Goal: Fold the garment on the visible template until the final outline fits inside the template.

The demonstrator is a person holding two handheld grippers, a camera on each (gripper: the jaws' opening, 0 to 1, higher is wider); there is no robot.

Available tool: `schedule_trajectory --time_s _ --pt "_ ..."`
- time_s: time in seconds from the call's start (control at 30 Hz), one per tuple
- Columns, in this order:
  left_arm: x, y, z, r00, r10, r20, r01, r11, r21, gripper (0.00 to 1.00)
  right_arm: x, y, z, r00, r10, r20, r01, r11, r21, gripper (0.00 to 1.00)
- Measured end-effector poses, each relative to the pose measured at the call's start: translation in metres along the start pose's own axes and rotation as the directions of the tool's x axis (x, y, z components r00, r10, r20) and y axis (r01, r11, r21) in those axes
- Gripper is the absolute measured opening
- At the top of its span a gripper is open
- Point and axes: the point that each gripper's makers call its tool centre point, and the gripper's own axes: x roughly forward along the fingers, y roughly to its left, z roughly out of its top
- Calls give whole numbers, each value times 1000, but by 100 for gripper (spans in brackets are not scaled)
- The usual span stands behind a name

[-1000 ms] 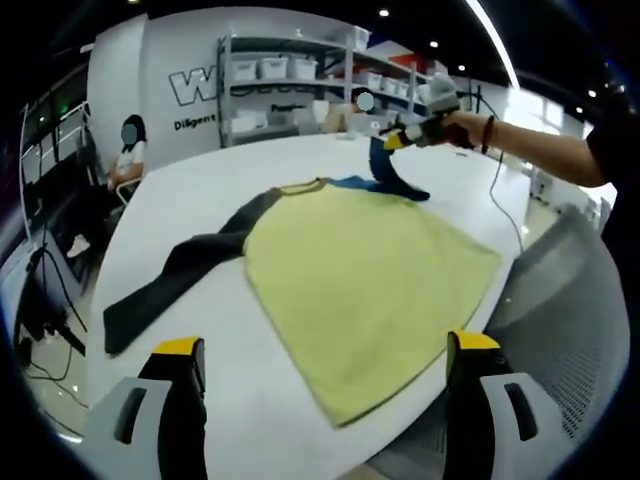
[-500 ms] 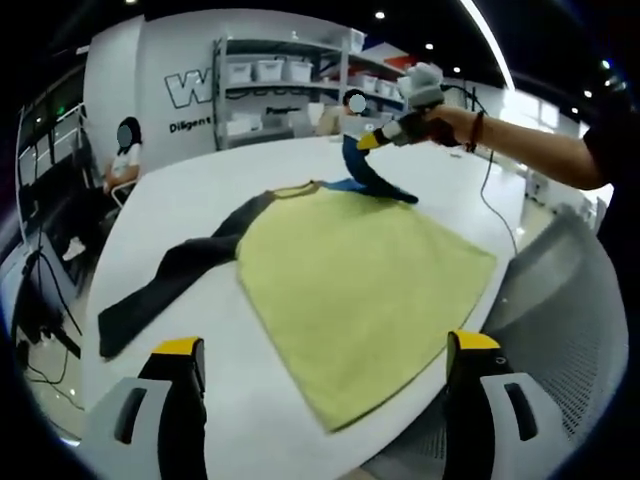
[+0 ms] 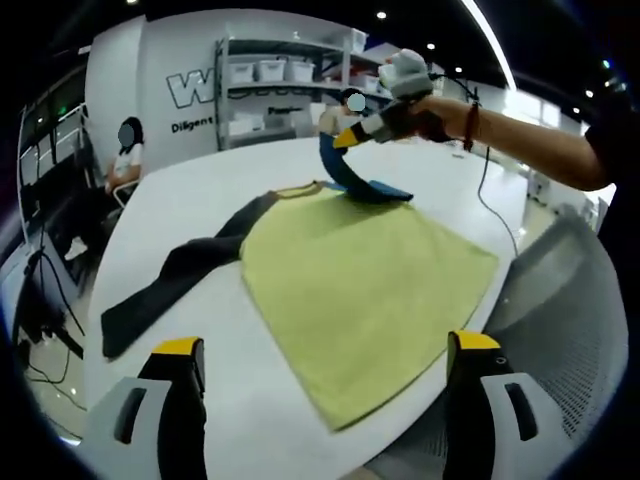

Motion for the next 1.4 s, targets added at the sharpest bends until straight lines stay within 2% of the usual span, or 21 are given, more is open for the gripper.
schedule_trajectory --time_s 0.43,0.6,0.73,0.8,1.0,1.13,1.2,1.3,1.4 --pt "-2 1 -2 1000 4 -2 -4 1000 -2 96 16 63 -1 995 97 -24 -99 991 -90 0" --pt "-4 2 -1 1000 7 9 -7 1000 -7 96 19 83 -10 993 106 -52 -113 981 -158 0" --pt "-4 3 -2 1000 11 7 -11 1000 -9 96 19 97 -20 990 115 -78 -130 963 -235 0" --pt "-4 3 -3 1000 12 7 -12 1000 -10 96 21 100 -26 990 103 -95 -126 951 -281 0" --pt "-3 1 -3 1000 8 6 -8 1000 -6 96 30 105 -45 988 88 -127 -126 935 -331 0" --pt "-3 2 -4 1000 8 13 -8 1000 -15 96 38 105 -55 986 100 -135 -136 945 -299 0" --pt "-3 2 -5 1000 13 10 -12 1000 -16 97 39 111 -55 981 146 -124 -175 949 -263 0" --pt "-4 3 -5 1000 15 12 -15 1000 -21 97 39 108 -54 982 150 -114 -171 964 -204 13" --pt "-4 5 -5 1000 20 9 -19 1000 -23 97 36 99 -53 986 129 -107 -149 967 -209 15"
